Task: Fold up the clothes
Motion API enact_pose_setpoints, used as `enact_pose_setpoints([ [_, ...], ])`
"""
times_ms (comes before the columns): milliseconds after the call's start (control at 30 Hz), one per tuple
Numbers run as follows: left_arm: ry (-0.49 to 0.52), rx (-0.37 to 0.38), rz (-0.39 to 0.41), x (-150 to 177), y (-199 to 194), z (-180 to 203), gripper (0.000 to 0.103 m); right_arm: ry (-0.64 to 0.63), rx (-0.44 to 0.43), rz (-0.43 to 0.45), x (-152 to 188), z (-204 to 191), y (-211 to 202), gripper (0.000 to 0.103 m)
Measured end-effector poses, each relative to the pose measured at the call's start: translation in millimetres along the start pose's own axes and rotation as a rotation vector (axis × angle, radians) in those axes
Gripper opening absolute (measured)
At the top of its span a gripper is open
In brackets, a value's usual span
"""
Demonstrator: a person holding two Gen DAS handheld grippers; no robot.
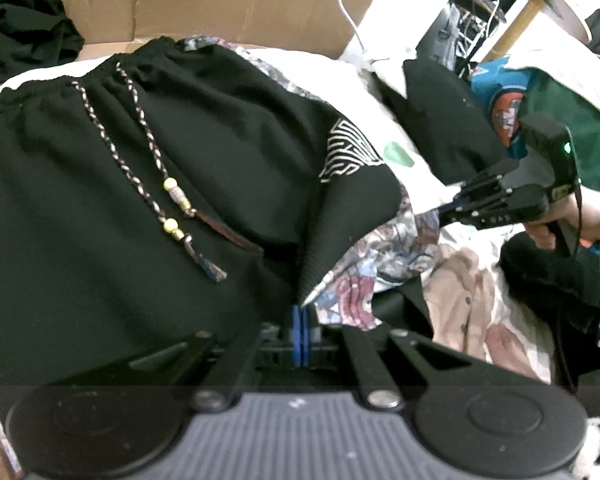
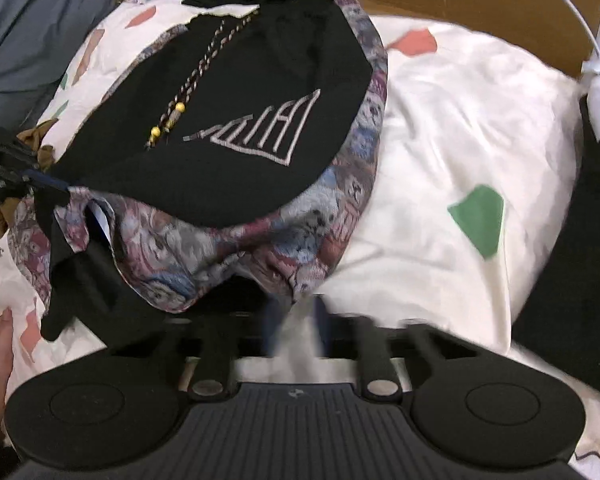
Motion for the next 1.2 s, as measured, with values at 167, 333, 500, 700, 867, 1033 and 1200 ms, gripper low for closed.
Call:
enact_pose_setpoints([
  [167,0.005,0.022,-0.005,0.5,2.2,7.9,0.002,-0.011,0.001,0.018,3.9,1.7,-17.1,0.001],
  [333,0.033,0.101,-0.008,1.0,4.1,29.5,0.002,-0.026,0.087,0.065,-5.7,16.5,-57.4,0.001],
  [500,0.072,0.18,-0.014,-1.9,11.1,62.2,0.001,-0.027,0.157,0.108,-11.9,34.2,-89.6,0.001],
  [700,0.091,0.158,0.006,-10.7,12.0,70.0,0.0,-0.018,0.25,0.19,-21.2,54.5,-118.3,0.001],
  [867,0.054,0.132,-0.018,-9.6,18.6,59.5,0.003,-0.01,0.247,0.227,-30.3,57.3,-117.9,0.008],
  [1033,0.076,0.174,-0.011,-5.5,17.7,75.7,0.013,0.027,0.221,0.156,-17.6,59.0,-91.0,0.057],
  [1200,0.103,0.235,0.008,-2.7,16.2,96.8,0.046,0.064,0.203,0.072,8.0,63.3,-74.8,0.064],
])
Point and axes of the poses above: each gripper's, at about its wrist camera, not at the fingertips, and y roughly the way its jaws point, z to its right, x to its underside, the point moved 6 cm from there along y, roughly the way its jaws point, and after that the axes turned 10 degrees about -x, right-handed, at the moved point
